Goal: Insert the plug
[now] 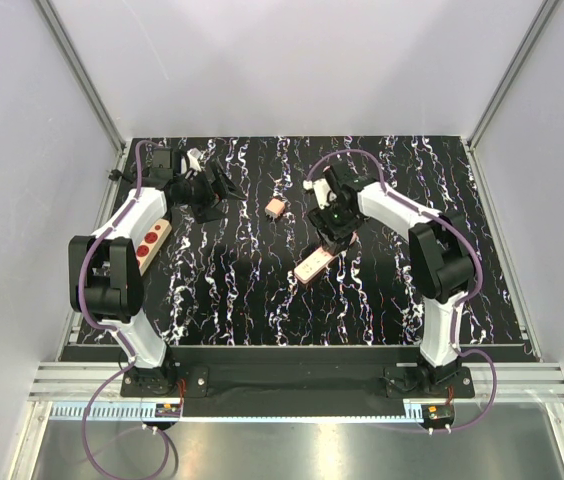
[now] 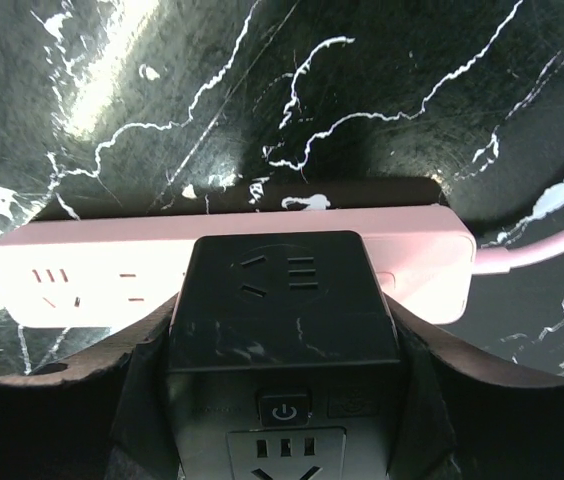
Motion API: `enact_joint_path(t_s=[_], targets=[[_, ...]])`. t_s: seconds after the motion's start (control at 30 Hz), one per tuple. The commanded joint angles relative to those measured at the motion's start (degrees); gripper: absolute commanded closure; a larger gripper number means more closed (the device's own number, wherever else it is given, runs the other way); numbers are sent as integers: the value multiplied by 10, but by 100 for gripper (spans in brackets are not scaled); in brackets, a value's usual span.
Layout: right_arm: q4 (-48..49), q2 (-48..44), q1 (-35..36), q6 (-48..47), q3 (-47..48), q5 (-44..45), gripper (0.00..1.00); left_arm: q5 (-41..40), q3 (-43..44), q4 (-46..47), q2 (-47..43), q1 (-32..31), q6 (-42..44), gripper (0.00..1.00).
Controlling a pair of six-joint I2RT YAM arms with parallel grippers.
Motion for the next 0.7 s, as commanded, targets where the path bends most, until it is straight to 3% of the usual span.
enact_joint_path(t_s=[0.0, 0.17, 0.37, 0.67], targets=[[9, 61, -21, 54, -19, -61, 100, 16, -4, 19, -20, 4, -2, 1], [-45, 61, -35, -30, 4, -81, 100, 19, -2, 19, -19, 4, -4, 1], [-100, 106, -31, -26, 72, -24, 100, 17, -3, 20, -19, 5, -3, 1], [-23, 79, -2, 38, -11, 36, 100, 16, -2, 19, -18, 6, -3, 1]])
